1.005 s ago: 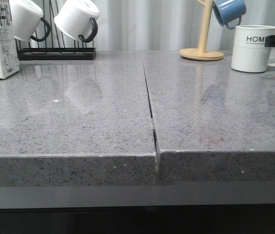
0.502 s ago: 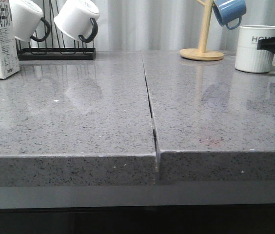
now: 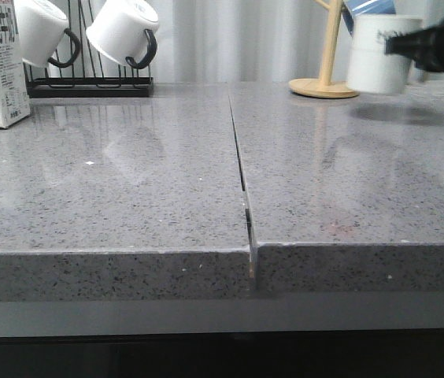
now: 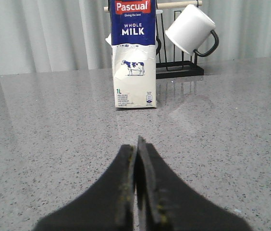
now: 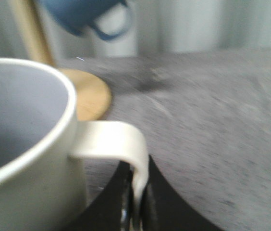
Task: Place milk next to cup
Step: 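Reach the right gripper to the white HOME mug and grasp its handle, then carry the HOME mug toward the table center and set it down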
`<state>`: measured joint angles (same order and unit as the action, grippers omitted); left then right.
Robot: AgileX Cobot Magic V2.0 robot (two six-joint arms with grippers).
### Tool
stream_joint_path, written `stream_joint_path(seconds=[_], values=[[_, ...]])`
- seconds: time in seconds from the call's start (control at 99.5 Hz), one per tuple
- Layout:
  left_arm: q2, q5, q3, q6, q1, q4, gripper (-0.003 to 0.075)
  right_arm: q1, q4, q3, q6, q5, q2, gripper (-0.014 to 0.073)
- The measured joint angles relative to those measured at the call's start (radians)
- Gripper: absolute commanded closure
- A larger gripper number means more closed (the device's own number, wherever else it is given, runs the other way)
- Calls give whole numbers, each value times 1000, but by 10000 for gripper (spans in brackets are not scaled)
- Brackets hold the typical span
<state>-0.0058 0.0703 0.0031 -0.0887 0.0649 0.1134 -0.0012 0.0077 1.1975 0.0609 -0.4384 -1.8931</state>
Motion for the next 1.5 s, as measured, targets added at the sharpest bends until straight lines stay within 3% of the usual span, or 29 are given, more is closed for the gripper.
stream_joint_path(seconds=[0.362,0.643,1.035,1.115,1.306,1.497], values=[[0,0,0,0,0,0,741,199,0,-178,0,-27,194,651],[0,0,0,0,0,0,741,385,-2,-243,0,-46,209,651],[0,0,0,0,0,0,741,425,-2,-243,-2,-71,114,645],[0,0,0,0,0,0,741,425,-2,-243,-2,-65,110,591],[0,0,0,0,0,0,741,425,-2,-243,-2,-65,110,332],[0,0,0,0,0,0,741,425,3,-287,-2,-66,119,306]])
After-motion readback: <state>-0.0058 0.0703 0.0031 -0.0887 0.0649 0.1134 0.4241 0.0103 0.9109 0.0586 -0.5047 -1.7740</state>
